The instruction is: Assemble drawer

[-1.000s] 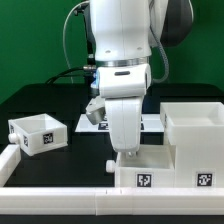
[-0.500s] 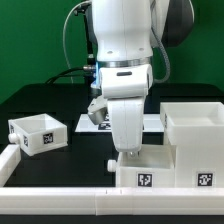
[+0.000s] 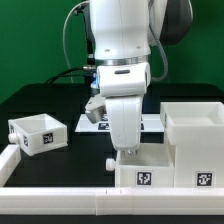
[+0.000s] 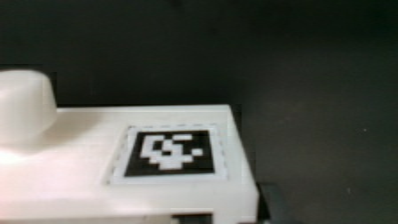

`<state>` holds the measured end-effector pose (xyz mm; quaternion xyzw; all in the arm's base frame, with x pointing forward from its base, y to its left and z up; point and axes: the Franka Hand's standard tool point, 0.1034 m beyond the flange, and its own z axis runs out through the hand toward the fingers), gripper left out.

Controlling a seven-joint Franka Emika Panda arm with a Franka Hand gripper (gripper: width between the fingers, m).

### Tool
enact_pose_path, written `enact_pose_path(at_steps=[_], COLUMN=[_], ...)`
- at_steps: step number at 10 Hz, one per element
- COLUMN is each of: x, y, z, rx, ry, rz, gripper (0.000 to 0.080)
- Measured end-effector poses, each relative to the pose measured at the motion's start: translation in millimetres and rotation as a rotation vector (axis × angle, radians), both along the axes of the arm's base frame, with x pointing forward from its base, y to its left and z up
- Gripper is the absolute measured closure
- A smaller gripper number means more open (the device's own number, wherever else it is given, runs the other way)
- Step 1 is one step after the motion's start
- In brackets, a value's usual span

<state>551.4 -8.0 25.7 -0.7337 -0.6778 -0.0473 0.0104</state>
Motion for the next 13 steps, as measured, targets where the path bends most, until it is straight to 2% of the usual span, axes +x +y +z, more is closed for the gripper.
enact_pose_path(at_steps=[9,13], x=[0.8,0.9], y=[0.6,-4.4], z=[-0.9,-0.4], rx=[-0.006,-0.008], ry=[-0.01,-0.011], rz=[0.045,0.046], gripper=[0.0758,0.0758])
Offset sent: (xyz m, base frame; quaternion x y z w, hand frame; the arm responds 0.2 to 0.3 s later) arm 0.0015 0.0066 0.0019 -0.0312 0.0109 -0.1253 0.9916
